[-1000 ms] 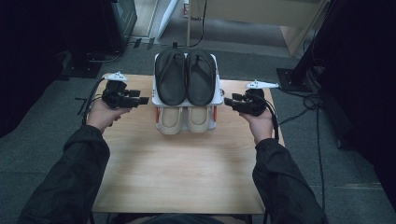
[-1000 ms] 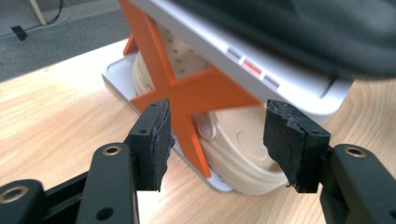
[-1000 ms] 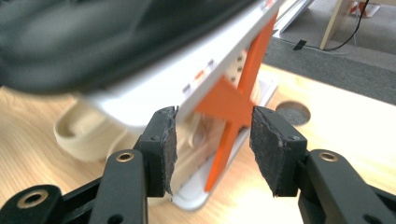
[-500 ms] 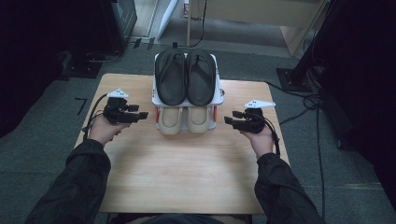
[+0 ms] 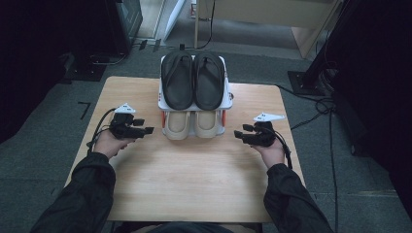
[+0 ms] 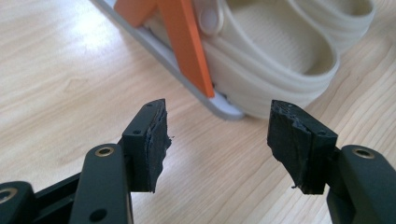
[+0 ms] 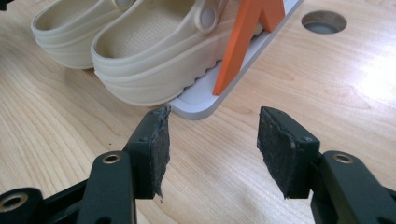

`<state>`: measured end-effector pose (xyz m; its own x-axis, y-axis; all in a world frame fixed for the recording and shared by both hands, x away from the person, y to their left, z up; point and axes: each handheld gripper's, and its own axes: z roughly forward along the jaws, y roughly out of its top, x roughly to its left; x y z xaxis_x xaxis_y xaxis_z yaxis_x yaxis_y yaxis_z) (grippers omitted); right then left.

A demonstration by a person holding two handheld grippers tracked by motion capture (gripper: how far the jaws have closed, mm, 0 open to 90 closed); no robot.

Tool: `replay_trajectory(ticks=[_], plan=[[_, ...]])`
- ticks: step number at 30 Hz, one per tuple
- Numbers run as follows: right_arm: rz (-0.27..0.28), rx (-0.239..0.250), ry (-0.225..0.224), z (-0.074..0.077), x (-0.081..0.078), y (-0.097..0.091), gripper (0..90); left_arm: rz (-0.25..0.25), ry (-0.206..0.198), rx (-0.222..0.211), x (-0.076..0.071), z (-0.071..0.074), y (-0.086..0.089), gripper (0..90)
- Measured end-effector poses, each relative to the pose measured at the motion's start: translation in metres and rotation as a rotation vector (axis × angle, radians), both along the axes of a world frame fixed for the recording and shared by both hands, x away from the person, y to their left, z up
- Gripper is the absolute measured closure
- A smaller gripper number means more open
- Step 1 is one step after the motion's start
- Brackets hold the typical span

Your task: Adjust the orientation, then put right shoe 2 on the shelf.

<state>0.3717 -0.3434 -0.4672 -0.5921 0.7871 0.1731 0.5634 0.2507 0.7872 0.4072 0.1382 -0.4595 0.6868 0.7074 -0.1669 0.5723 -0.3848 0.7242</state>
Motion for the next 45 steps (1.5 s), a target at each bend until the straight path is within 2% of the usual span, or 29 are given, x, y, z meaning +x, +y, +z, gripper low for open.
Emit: replay_trajectory(ticks=[7,15,25,45], plan=[[-0.007,0.013,0.006,-0.0018,0.0004,-0.0003,44.4,0.013,-0.012,-0.006,0.0001,0.0012,0.0038,37.9],[-0.007,0.010,0.012,-0.0018,-0.0001,0.0011,44.4,0.029,-0.003,-0.016,0.0013,-0.0006,0.0080,37.8],[-0.021,0.034,0.014,-0.0003,0.0008,-0.0017,44.4,0.031,-0.004,-0.017,0.0005,-0.0009,0.0086,37.4],[-0.022,0.032,0.015,-0.0022,0.0020,-0.0017,44.5,0.029,0.014,-0.008,0.0012,-0.0034,0.0083,36.6]])
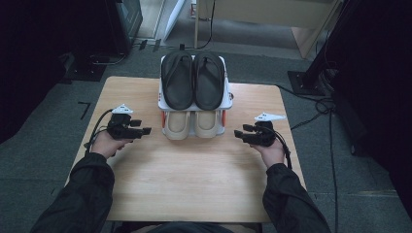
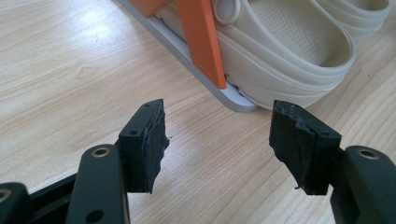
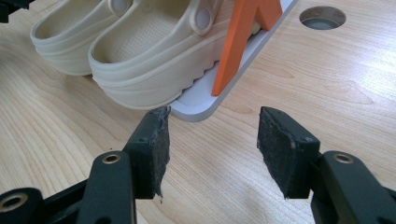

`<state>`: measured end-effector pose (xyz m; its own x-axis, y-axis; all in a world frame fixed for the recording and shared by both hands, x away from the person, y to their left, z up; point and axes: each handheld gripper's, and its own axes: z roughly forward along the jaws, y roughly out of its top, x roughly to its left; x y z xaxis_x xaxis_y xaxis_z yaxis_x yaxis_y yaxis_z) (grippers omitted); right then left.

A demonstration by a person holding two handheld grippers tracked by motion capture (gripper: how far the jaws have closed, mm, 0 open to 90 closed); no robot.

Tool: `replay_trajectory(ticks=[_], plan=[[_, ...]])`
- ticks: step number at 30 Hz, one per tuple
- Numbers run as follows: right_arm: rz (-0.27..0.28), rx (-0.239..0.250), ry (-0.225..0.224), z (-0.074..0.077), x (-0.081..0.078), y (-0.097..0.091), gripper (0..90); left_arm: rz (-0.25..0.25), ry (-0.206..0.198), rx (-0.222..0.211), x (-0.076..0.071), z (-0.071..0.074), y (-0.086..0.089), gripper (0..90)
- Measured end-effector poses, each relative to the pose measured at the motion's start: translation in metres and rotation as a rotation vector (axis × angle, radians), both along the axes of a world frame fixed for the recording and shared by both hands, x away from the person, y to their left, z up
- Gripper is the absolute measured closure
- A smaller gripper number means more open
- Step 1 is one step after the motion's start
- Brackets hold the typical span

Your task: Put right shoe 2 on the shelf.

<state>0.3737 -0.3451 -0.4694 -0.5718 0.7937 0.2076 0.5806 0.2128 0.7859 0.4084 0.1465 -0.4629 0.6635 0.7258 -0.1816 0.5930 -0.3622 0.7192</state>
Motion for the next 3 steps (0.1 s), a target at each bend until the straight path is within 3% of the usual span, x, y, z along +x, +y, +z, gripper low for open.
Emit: replay_trajectory(ticks=[3], plan=[[0.003,-0.003,-0.001,-0.0001,0.0004,0.0000,44.5,0.000,0.001,-0.001,0.0002,-0.0001,0.0001,36.5]])
